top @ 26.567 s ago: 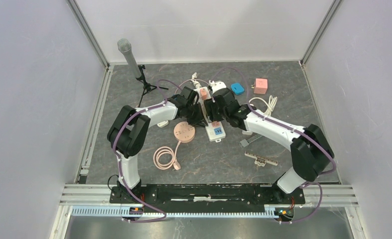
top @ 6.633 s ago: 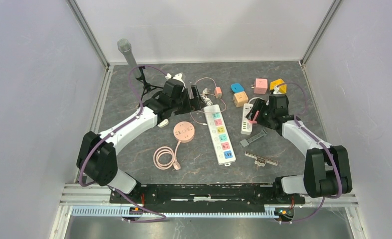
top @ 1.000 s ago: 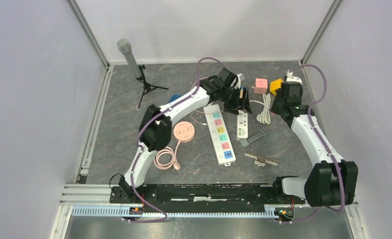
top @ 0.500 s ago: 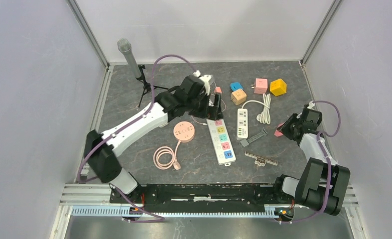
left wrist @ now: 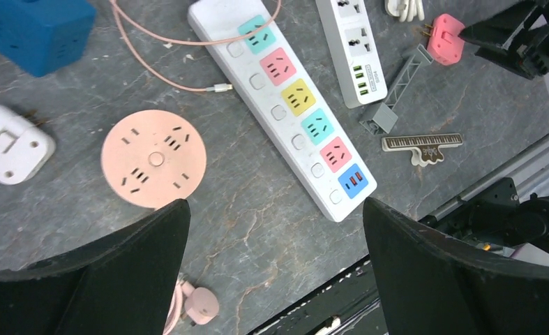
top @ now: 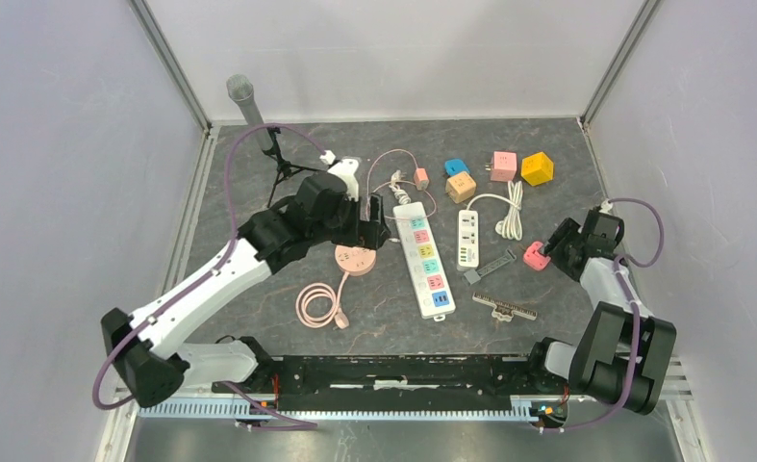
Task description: Pull the plug off the socket
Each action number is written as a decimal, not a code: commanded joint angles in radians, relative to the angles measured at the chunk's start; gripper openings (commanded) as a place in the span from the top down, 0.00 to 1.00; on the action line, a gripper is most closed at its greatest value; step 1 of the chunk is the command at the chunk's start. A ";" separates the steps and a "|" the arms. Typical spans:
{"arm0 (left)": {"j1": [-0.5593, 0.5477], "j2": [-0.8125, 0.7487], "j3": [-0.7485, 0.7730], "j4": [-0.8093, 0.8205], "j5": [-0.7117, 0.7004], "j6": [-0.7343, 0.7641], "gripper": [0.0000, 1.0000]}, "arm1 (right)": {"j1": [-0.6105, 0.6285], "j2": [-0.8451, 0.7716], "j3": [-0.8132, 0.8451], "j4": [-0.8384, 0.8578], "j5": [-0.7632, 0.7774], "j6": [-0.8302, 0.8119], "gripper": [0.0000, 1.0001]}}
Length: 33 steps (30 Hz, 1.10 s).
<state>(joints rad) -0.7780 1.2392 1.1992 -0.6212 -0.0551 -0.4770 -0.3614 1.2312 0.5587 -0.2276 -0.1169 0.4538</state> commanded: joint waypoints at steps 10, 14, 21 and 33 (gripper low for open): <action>0.005 -0.296 -0.061 -0.112 -0.190 -0.066 0.00 | -0.002 -0.324 0.162 -0.216 0.138 -0.121 0.24; 0.005 -0.348 0.055 -0.192 -0.302 -0.041 0.00 | 0.014 -0.429 0.392 -0.358 0.177 -0.141 0.20; 0.005 -0.337 0.323 -0.360 -0.443 0.018 0.00 | 0.056 -0.477 0.604 -0.423 0.159 -0.136 0.04; 0.005 -0.489 0.450 -0.426 -0.705 0.012 0.00 | 0.126 -0.513 0.948 -0.516 0.402 -0.173 0.02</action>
<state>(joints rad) -0.7753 0.7719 1.6234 -1.0271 -0.6445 -0.4881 -0.2554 0.7403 1.3823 -0.7193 0.1371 0.3012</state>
